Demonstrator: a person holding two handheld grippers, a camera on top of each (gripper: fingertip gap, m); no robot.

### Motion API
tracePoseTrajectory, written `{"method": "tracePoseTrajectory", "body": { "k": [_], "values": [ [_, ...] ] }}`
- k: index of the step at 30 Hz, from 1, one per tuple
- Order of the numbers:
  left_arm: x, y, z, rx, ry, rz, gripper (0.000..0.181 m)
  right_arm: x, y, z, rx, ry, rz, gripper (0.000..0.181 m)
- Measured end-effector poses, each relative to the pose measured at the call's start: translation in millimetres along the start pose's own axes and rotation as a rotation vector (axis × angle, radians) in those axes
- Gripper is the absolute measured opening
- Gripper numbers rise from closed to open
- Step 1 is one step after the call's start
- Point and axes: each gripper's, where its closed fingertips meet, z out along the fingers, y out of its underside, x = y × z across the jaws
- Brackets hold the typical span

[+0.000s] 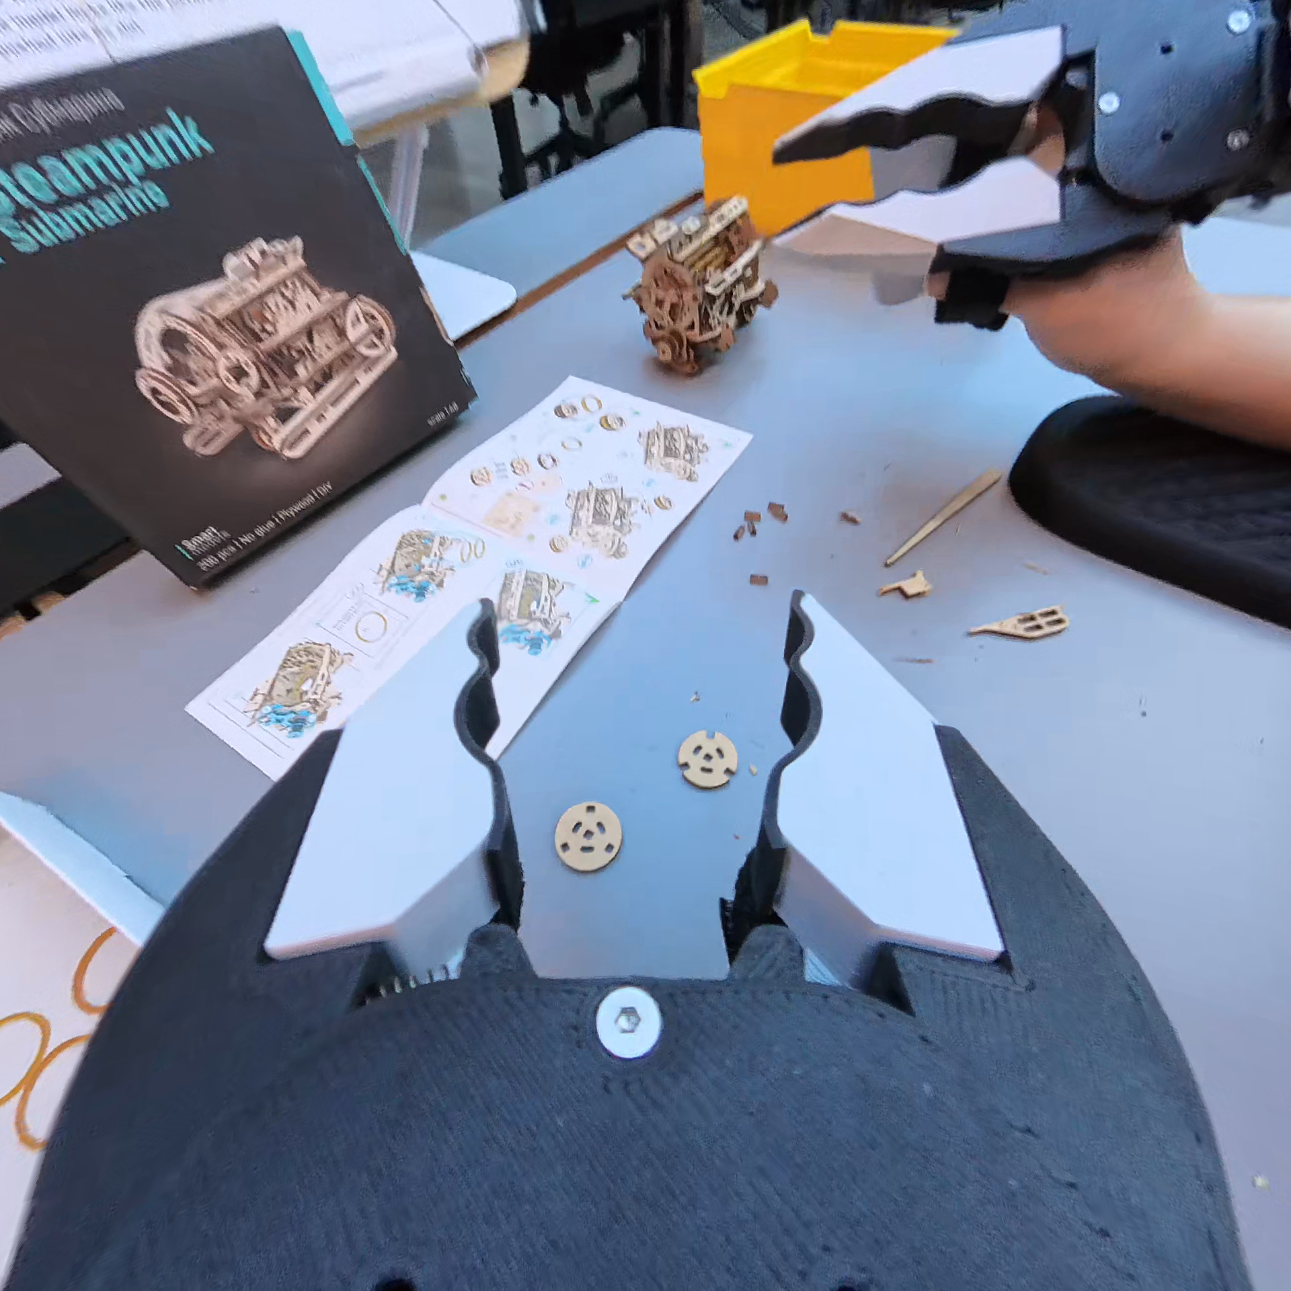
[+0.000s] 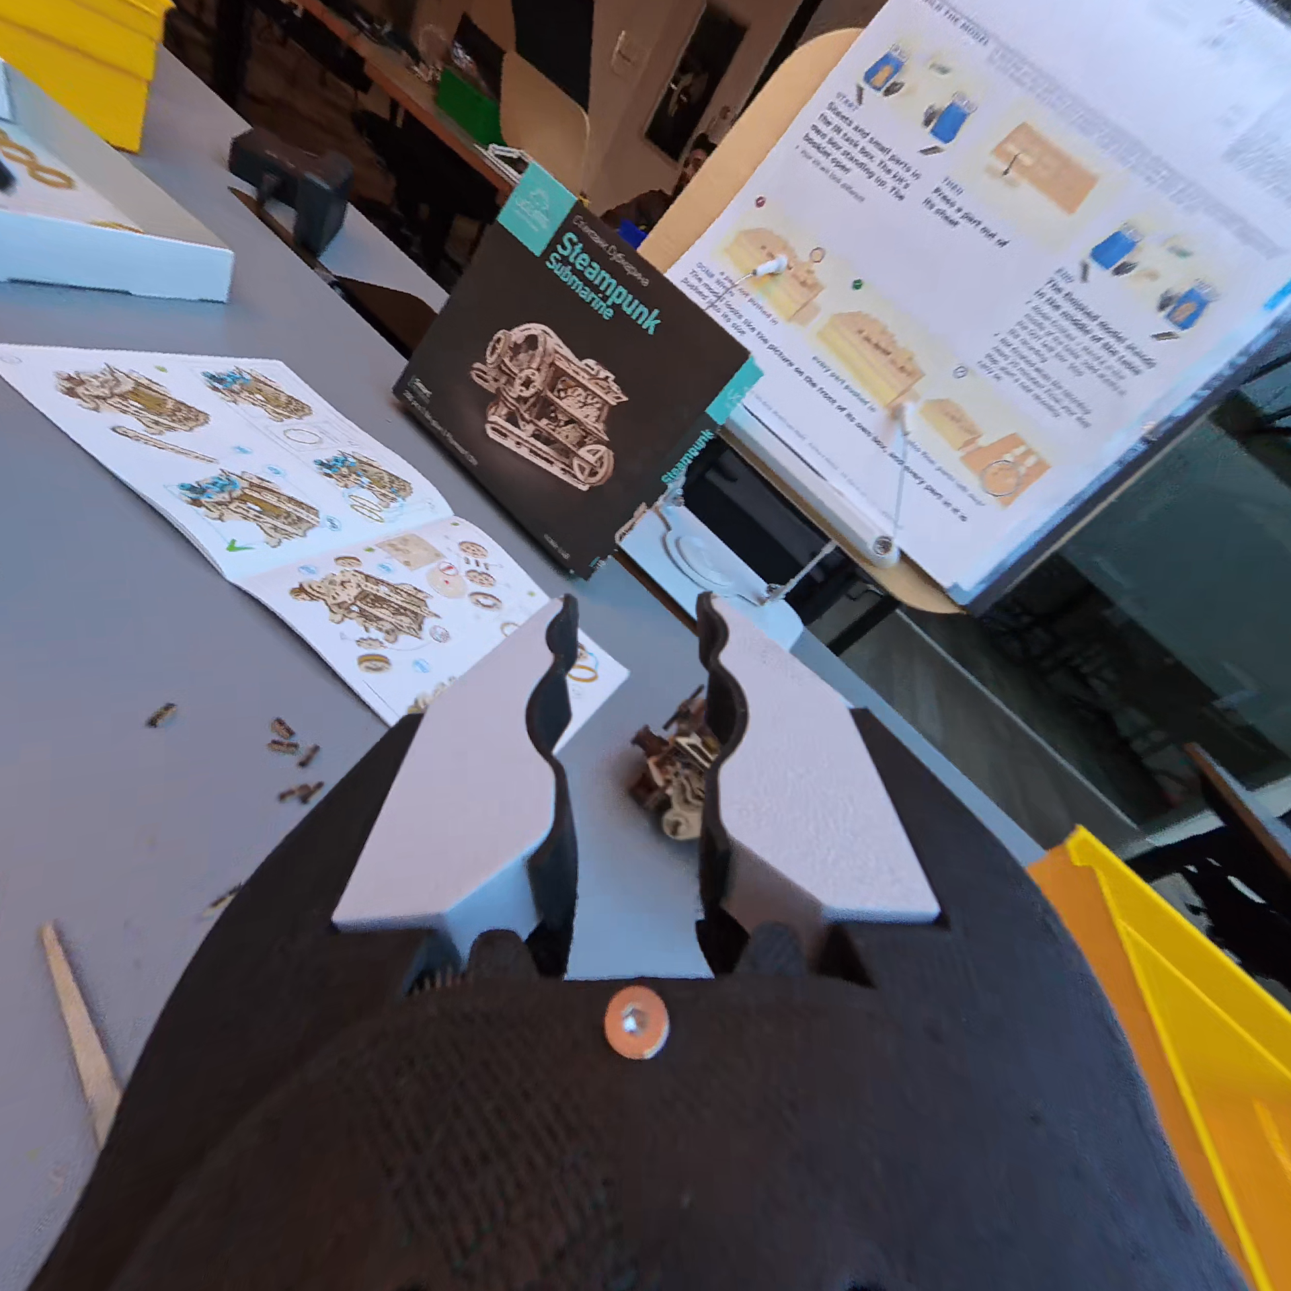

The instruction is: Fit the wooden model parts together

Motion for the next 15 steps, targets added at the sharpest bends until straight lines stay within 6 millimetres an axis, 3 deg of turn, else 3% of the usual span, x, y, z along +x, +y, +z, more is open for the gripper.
{"method": "tracePoseTrajectory", "body": {
  "k": [1, 6, 11, 15],
  "values": [
    [3, -6, -3, 0.022, -0.023, 0.0, 0.084, 6, 4, -7, -0.012, 0.026, -0.013, 0.033],
    [34, -19, -9, 0.099, -0.034, -0.067, 0.087, 22, 32, -47, -0.074, 0.073, 0.061, 0.034],
    [65, -16, -4, 0.104, -0.012, -0.164, 0.093, 39, 63, -88, -0.161, 0.159, 0.112, 0.038],
    [89, -23, 5, 0.129, 0.005, -0.216, 0.096, 40, 93, -112, -0.256, 0.194, 0.2, 0.047]
  ]
}}
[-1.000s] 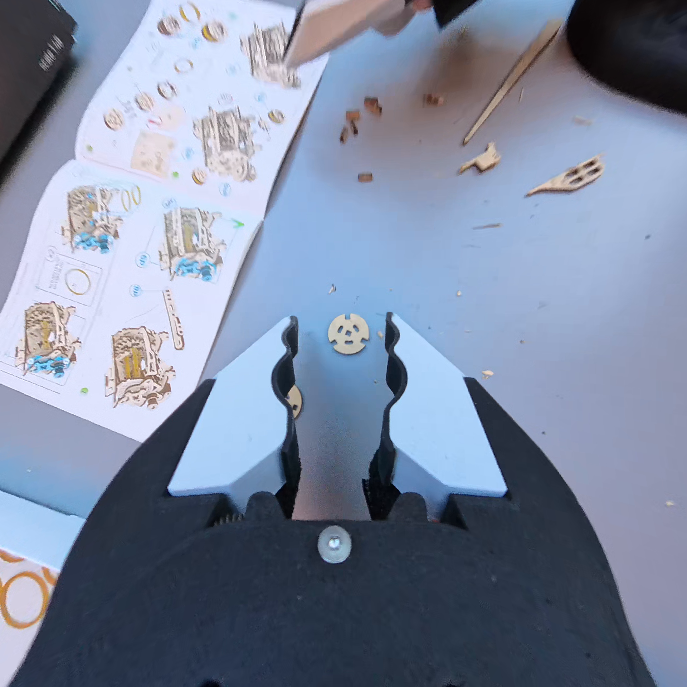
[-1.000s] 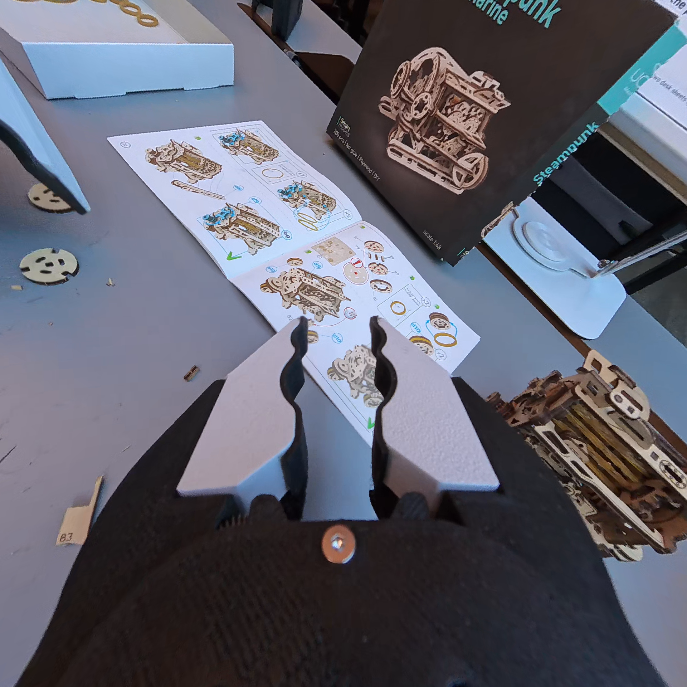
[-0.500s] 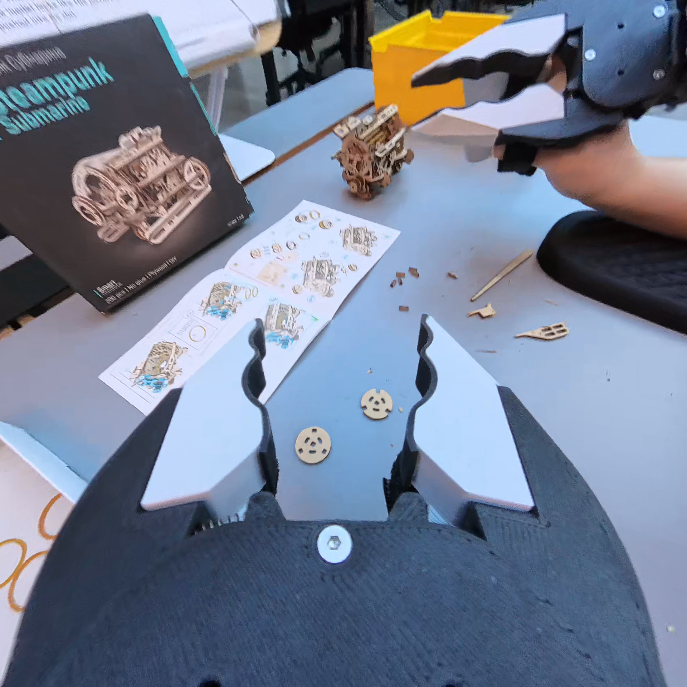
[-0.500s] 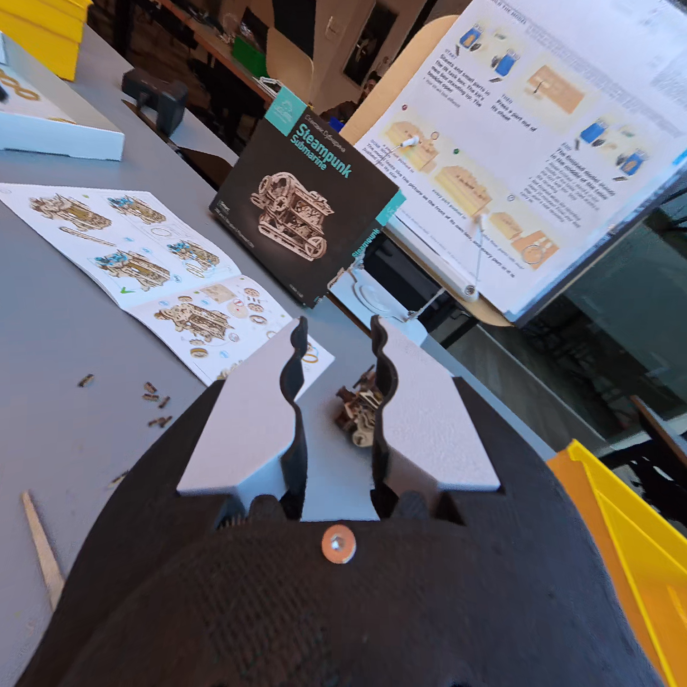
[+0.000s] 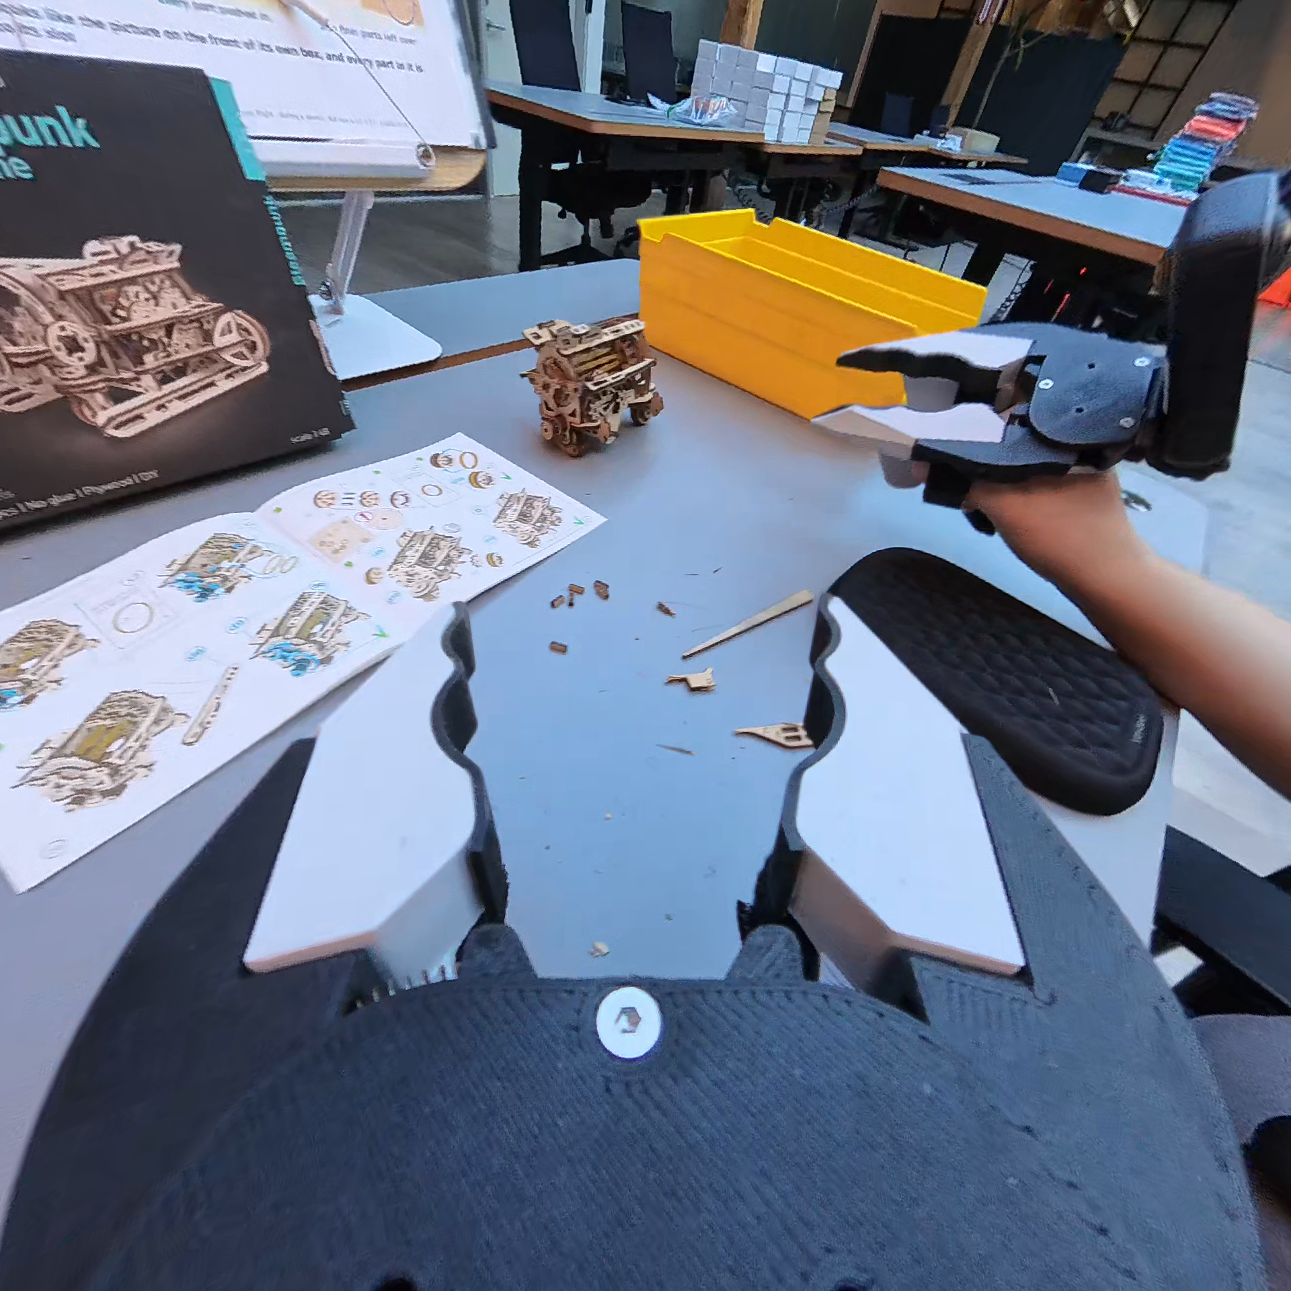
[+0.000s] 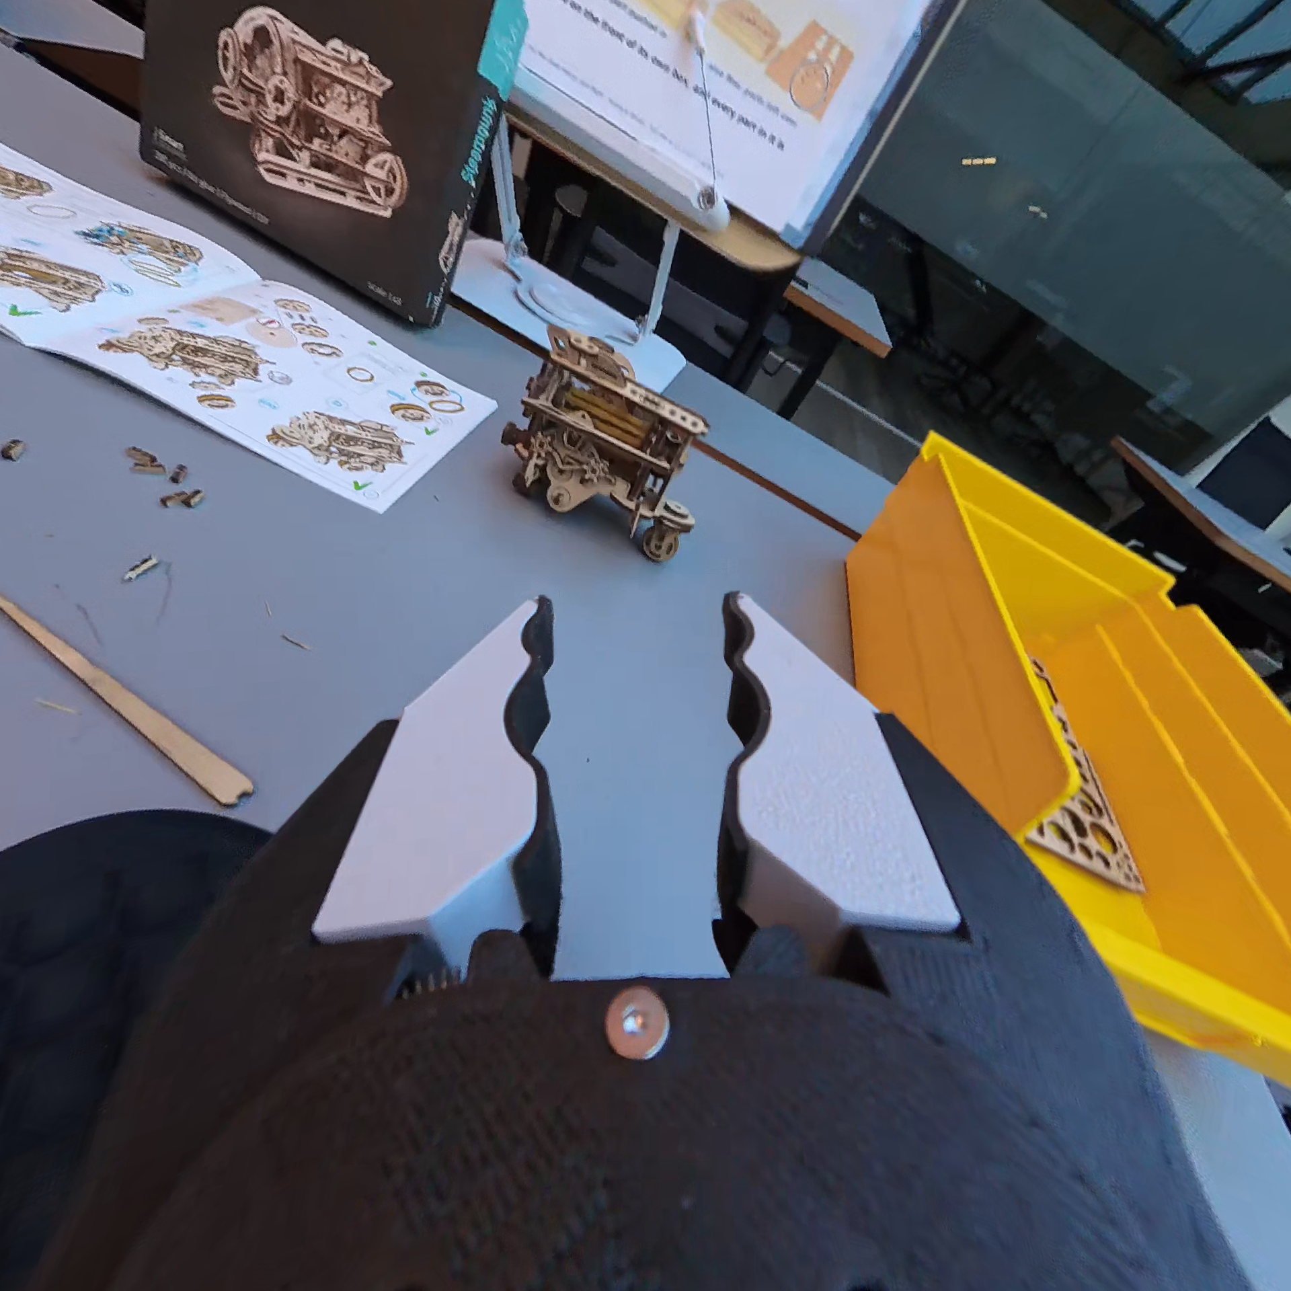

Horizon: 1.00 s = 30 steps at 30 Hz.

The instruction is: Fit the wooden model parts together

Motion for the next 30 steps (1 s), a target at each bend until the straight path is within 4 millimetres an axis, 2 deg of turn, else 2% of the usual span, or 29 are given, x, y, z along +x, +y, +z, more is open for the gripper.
{"method": "tracePoseTrajectory", "body": {
  "k": [6, 9, 13, 16, 21, 23, 25, 30],
  "values": [
    [36, 4, 36, -0.063, 0.034, 0.005, 0.119, 16, 29, -26, -0.068, 0.032, 0.147, 0.065],
    [54, 8, 66, -0.117, 0.013, 0.052, 0.131, 20, 48, -34, -0.13, 0.035, 0.208, 0.081],
    [77, 3, 110, -0.134, -0.013, 0.133, 0.135, 27, 74, -40, -0.227, 0.07, 0.285, 0.109],
    [89, 8, 145, -0.187, -0.025, 0.179, 0.143, 38, 84, -43, -0.277, 0.116, 0.349, 0.127],
    [92, 13, 197, -0.261, -0.056, 0.222, 0.153, 64, 81, -46, -0.261, 0.222, 0.383, 0.139],
    [91, 12, 215, -0.278, -0.06, 0.234, 0.156, 77, 85, -46, -0.28, 0.292, 0.385, 0.149],
    [87, 10, 231, -0.288, -0.082, 0.248, 0.158, 89, 90, -46, -0.289, 0.357, 0.402, 0.15],
    [83, 6, 259, -0.311, -0.107, 0.249, 0.158, 94, 107, -37, -0.356, 0.367, 0.457, 0.15]
  ]
}}
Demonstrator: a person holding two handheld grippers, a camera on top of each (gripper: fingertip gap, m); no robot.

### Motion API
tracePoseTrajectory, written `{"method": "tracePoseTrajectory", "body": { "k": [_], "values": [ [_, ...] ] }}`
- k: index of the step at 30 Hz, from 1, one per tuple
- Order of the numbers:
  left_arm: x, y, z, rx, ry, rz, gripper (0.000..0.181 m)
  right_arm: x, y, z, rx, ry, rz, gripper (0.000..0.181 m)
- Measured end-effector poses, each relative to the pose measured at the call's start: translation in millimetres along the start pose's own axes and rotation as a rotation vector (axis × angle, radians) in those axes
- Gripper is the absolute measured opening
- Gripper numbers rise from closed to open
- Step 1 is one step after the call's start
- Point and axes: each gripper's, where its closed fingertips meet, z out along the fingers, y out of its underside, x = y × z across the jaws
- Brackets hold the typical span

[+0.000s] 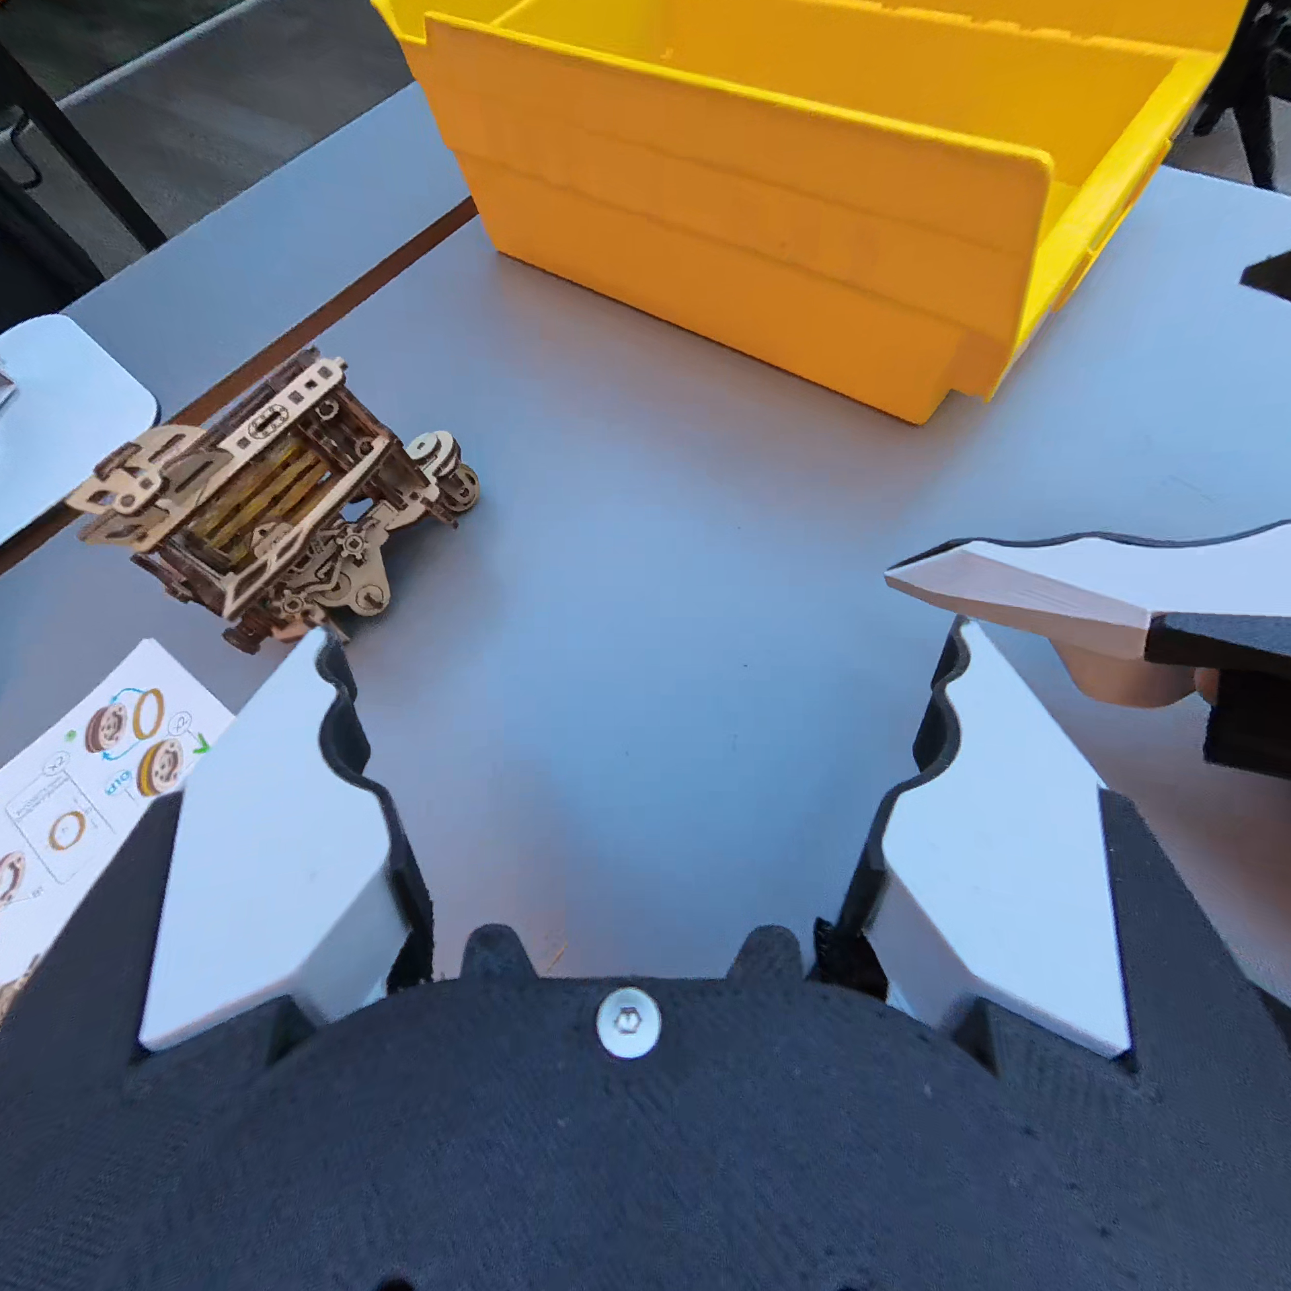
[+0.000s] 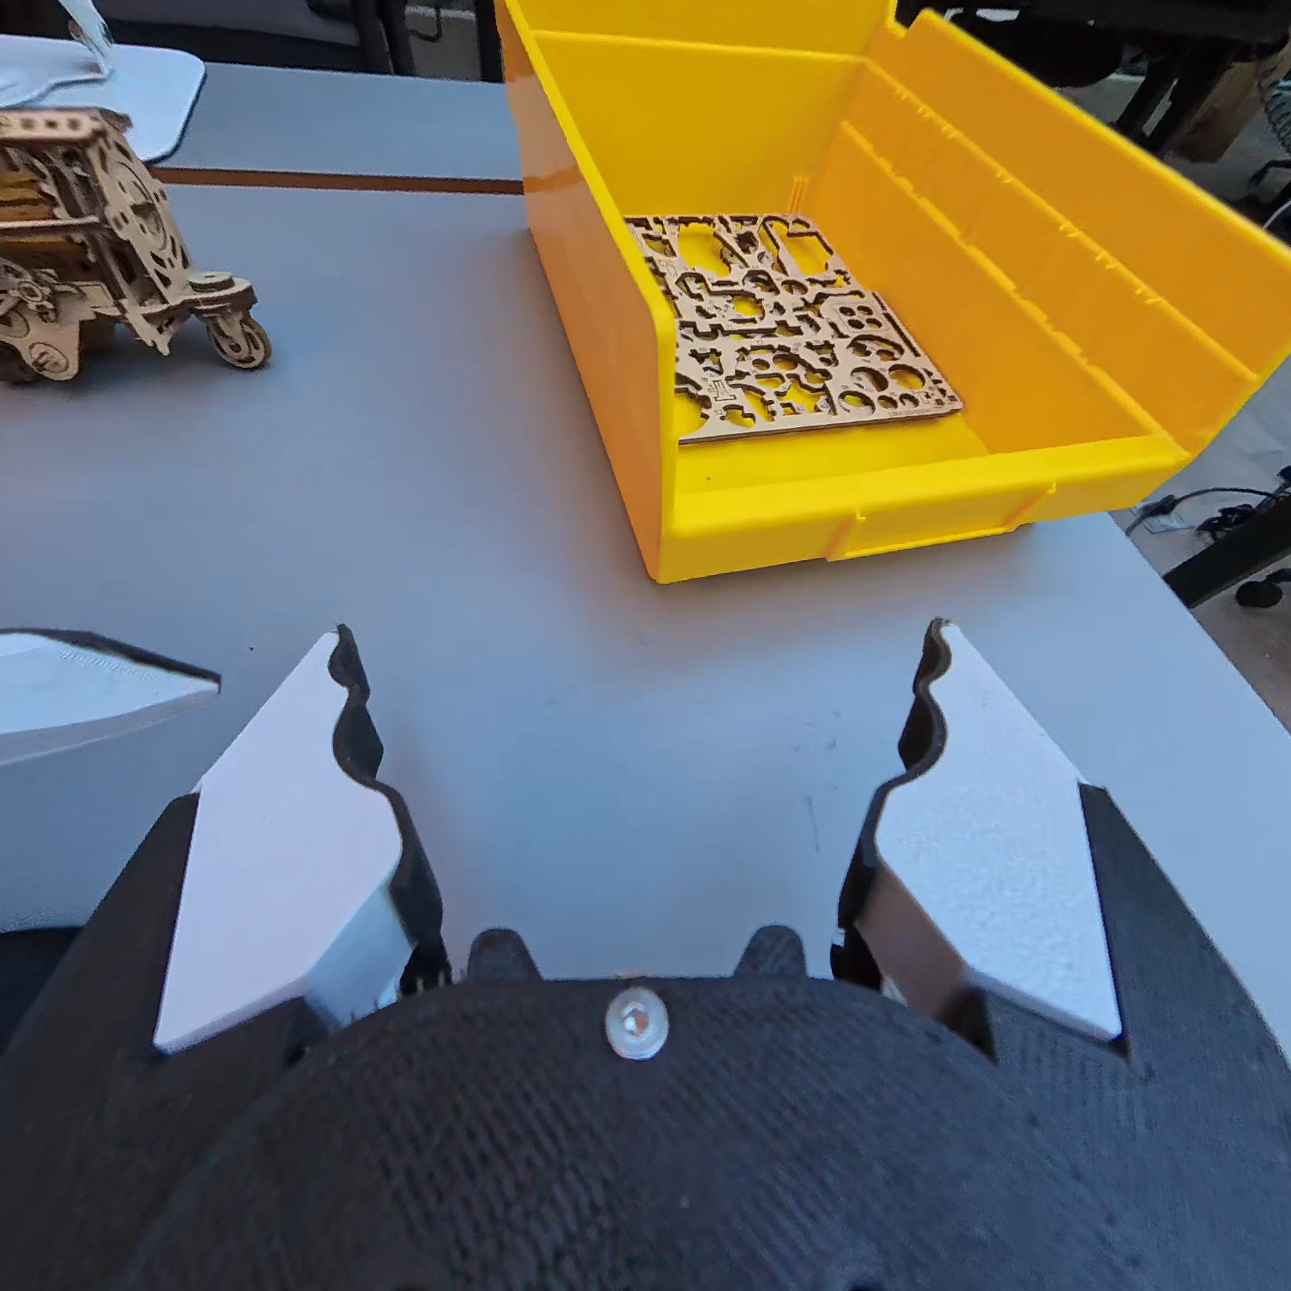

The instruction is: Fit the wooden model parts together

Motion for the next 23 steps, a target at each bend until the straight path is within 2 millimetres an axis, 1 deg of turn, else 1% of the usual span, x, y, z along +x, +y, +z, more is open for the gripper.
{"method": "tracePoseTrajectory", "body": {
  "k": [2, 4, 9, 11, 15, 20, 23],
  "values": [
    [-4, -4, 9, 0.0, -0.026, -0.001, 0.158, 4, 5, 7, -0.035, 0.023, 0.0, 0.15],
    [-6, -3, 19, -0.014, -0.038, -0.019, 0.158, 10, 11, 13, -0.074, 0.053, -0.002, 0.15],
    [-1, 7, 42, -0.073, -0.041, -0.065, 0.158, 16, 28, 23, -0.204, 0.067, 0.043, 0.15],
    [1, 12, 49, -0.101, -0.046, -0.064, 0.158, 18, 32, 25, -0.23, 0.073, 0.064, 0.15],
    [4, 23, 59, -0.159, -0.042, -0.074, 0.158, 19, 35, 29, -0.254, 0.058, 0.106, 0.15],
    [-2, 26, 63, -0.182, -0.066, -0.077, 0.158, 20, 41, 32, -0.292, 0.025, 0.171, 0.15],
    [-4, 28, 65, -0.188, -0.075, -0.087, 0.158, 21, 40, 33, -0.29, 0.034, 0.168, 0.15]
  ]
}}
